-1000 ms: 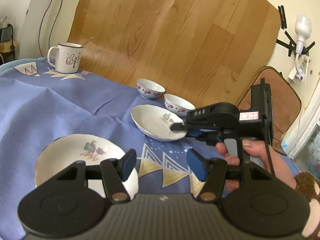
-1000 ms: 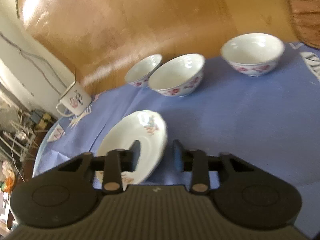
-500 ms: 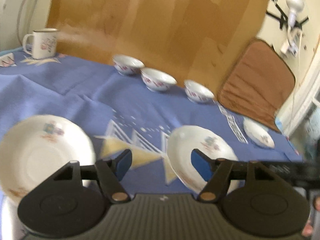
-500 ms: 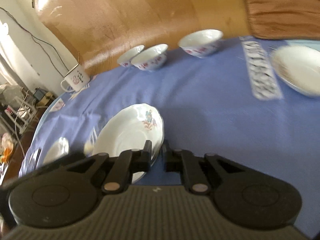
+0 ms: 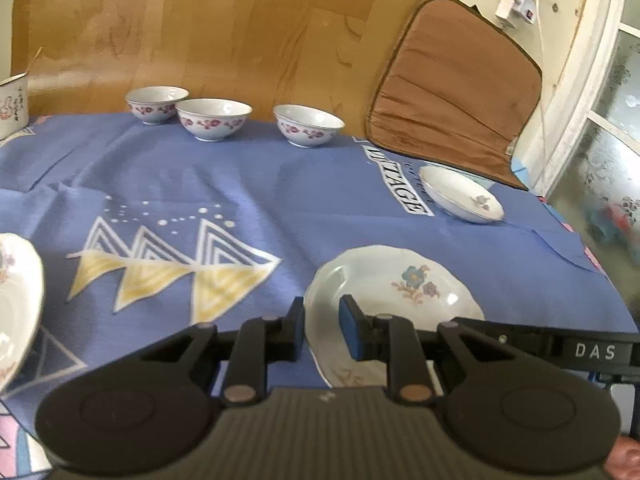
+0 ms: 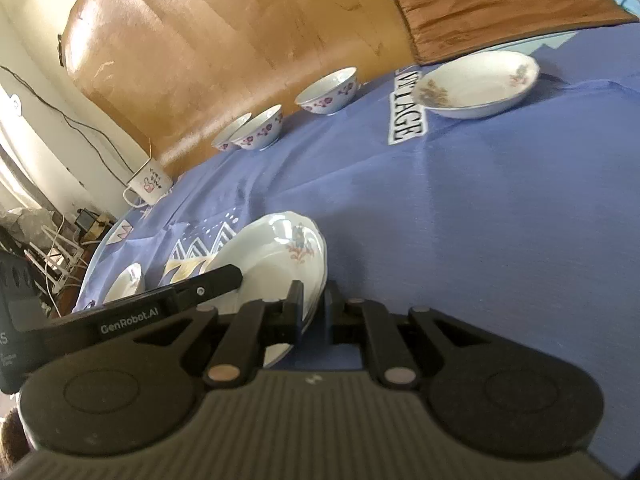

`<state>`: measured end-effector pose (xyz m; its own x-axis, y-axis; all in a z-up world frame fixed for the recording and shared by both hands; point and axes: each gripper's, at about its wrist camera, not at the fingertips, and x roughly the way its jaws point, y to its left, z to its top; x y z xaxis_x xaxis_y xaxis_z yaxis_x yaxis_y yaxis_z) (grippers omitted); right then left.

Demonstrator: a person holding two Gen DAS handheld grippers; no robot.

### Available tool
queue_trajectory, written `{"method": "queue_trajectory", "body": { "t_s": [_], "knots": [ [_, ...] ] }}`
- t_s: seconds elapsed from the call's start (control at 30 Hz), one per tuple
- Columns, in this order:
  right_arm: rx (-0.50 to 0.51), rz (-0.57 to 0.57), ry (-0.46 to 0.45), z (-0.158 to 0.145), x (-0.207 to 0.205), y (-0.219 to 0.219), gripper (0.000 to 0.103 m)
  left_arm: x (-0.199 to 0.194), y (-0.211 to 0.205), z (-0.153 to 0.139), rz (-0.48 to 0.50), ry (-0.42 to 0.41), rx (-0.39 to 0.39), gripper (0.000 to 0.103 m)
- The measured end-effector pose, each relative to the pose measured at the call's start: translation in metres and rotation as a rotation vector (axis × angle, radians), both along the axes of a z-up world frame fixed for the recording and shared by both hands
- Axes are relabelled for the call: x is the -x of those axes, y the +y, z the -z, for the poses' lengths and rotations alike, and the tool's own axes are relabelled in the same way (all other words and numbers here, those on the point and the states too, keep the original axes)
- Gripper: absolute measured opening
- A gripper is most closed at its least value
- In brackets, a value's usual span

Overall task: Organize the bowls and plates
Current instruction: 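Grasp the rim of the blue-flower plate with the right gripper, then lower the plate onto the first plate and open the right gripper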

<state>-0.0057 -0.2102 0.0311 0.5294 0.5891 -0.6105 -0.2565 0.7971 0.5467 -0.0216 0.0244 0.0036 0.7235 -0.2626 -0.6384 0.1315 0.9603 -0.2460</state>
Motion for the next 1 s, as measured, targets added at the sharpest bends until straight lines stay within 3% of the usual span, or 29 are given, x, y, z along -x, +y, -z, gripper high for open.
{"method": "queue_trajectory", "body": {
  "t_s": [0.23, 0.43, 0.77, 1.0],
  "knots": [
    [0.001, 0.036, -0.019, -0.002, 0.006, -0.015, 0.012, 0.002, -0.007, -0.006, 0.007, -0.006, 0.009, 0.019],
    [-0.011, -0.040, -0.058, -0.014, 0.003, 0.007, 0.012, 0.020, 0.035, -0.026, -0.109, -0.064, 0.021, 0.019],
    [-0.007, -0.299, -0.111, -0.031, -0.005, 0.130, 0.012, 0.066, 0.148, -0.036, -0.418, -0.110, 0.024, 0.019],
    [0.070, -0.424, -0.128, -0.025, -0.008, 0.201, 0.013, 0.071, 0.191, -0.020, -0.530, -0.080, 0.040, 0.019]
  ]
}}
